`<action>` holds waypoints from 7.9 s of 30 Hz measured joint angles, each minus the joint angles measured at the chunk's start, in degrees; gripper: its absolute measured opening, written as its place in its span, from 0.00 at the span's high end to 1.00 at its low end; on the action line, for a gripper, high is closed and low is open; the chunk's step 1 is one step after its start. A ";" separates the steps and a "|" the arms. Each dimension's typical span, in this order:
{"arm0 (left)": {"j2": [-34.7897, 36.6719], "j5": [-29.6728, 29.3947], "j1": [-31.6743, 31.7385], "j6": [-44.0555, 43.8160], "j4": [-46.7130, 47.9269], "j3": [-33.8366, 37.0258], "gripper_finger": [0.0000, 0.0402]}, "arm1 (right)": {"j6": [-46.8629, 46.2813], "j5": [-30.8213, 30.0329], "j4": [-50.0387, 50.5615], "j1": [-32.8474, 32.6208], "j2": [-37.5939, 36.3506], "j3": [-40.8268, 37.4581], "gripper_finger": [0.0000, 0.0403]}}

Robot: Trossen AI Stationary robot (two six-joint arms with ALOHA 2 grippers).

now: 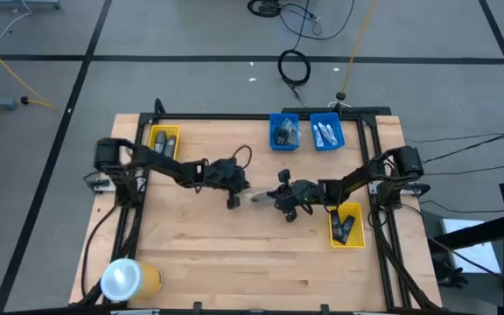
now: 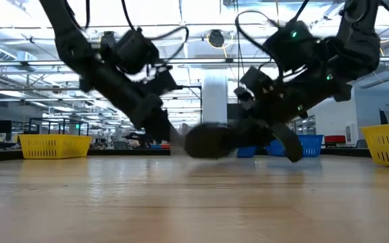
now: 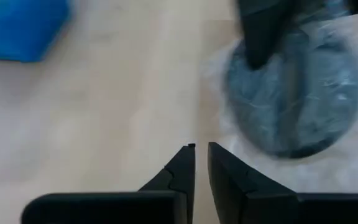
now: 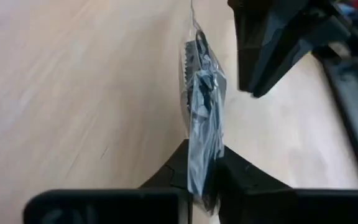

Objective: Pick & Place Travel size toiletries
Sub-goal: Put the black hairbrush into the left blue bin, then return to Home Position

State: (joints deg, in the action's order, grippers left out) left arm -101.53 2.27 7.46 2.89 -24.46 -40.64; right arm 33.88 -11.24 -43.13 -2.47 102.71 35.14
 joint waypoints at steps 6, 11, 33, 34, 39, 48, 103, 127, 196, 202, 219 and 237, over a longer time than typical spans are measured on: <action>12.71 -15.73 -0.10 1.38 17.01 0.20 0.87 | -9.78 -18.71 0.30 -2.04 -6.33 0.04 0.88; 15.98 -23.35 -2.85 -7.21 14.52 6.02 0.90 | -21.15 -30.59 11.69 3.88 -17.36 2.98 0.92; 11.49 -31.98 -16.37 -22.51 -15.97 20.96 0.95 | -68.39 -5.05 36.93 30.76 -12.72 15.06 0.87; 11.49 -31.95 -16.68 -22.30 -15.79 20.96 0.94 | -69.09 -5.01 36.85 30.74 -12.38 15.06 0.84; 11.49 -32.35 -17.77 -22.08 -15.73 20.96 0.93 | -68.99 -4.18 34.99 30.22 -10.46 15.06 0.68; 11.49 -32.38 -19.44 -21.32 -15.37 20.96 0.99 | -59.84 -11.54 39.43 29.87 -18.82 15.11 0.50; 65.96 -5.45 2.58 -4.39 -5.46 39.33 1.00 | -45.43 -4.75 -2.57 9.84 -53.88 -29.86 1.00; 98.45 -1.90 -0.52 0.10 24.38 39.43 0.98 | -46.28 -4.94 -0.39 9.85 -53.87 -31.37 0.99; 96.27 -0.42 -3.91 -6.11 7.92 39.52 0.91 | -35.97 11.49 42.10 -2.32 -102.64 -34.34 0.99; 96.27 -0.46 -3.91 -6.11 7.92 39.52 0.91 | -33.02 11.38 40.43 -1.88 -102.13 -34.34 0.99; 96.27 -0.86 -3.91 -6.13 7.92 39.52 0.91 | -33.14 11.34 39.89 -1.87 -101.37 -34.34 0.99; 101.23 -1.83 -6.21 -3.83 23.60 39.67 0.91 | -33.17 11.32 39.76 -1.87 -101.32 -34.34 0.99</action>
State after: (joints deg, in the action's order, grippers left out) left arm -0.30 0.44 1.25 -0.94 -0.86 -0.97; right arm 0.71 0.08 -3.38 -4.34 1.39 0.80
